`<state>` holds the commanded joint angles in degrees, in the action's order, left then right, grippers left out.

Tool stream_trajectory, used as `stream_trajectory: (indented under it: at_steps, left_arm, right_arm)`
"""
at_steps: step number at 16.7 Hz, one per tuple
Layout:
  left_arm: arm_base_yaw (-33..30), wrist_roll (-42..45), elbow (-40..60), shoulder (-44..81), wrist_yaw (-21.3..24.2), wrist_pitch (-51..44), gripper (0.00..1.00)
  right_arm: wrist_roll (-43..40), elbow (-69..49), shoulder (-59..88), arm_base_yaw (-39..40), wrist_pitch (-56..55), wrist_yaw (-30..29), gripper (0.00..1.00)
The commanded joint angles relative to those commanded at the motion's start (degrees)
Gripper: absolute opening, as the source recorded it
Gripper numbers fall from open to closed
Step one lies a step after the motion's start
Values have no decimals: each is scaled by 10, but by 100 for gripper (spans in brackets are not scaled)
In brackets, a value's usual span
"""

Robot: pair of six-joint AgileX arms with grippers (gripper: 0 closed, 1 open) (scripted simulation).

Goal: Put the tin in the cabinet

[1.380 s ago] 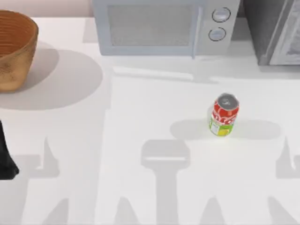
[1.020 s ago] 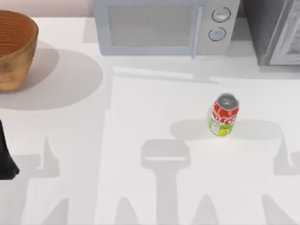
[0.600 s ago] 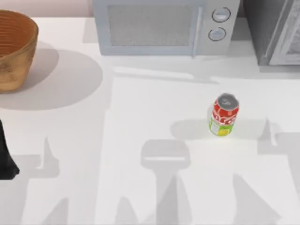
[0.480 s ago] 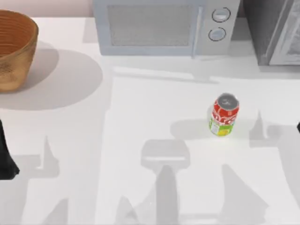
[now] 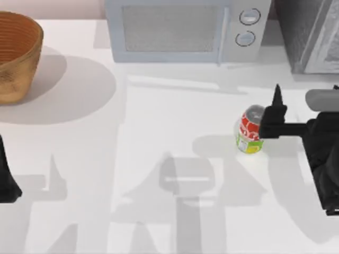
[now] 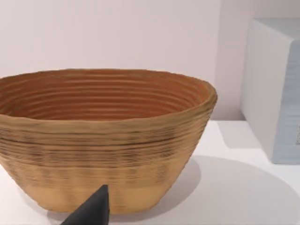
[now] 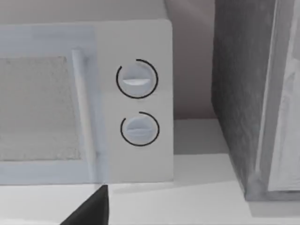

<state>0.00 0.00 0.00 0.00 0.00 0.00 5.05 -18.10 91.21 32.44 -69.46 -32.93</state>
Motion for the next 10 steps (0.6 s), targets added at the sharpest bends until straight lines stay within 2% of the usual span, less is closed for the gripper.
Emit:
stream_trajectory:
  at_steps: [5, 10]
  left_arm:
    - [0, 0, 0, 0, 0, 0, 100]
    - [0, 0, 0, 0, 0, 0, 100]
  right_arm:
    - [12, -42, 249, 83, -181, -91, 100]
    - [16, -64, 394, 131, -283, -143, 100]
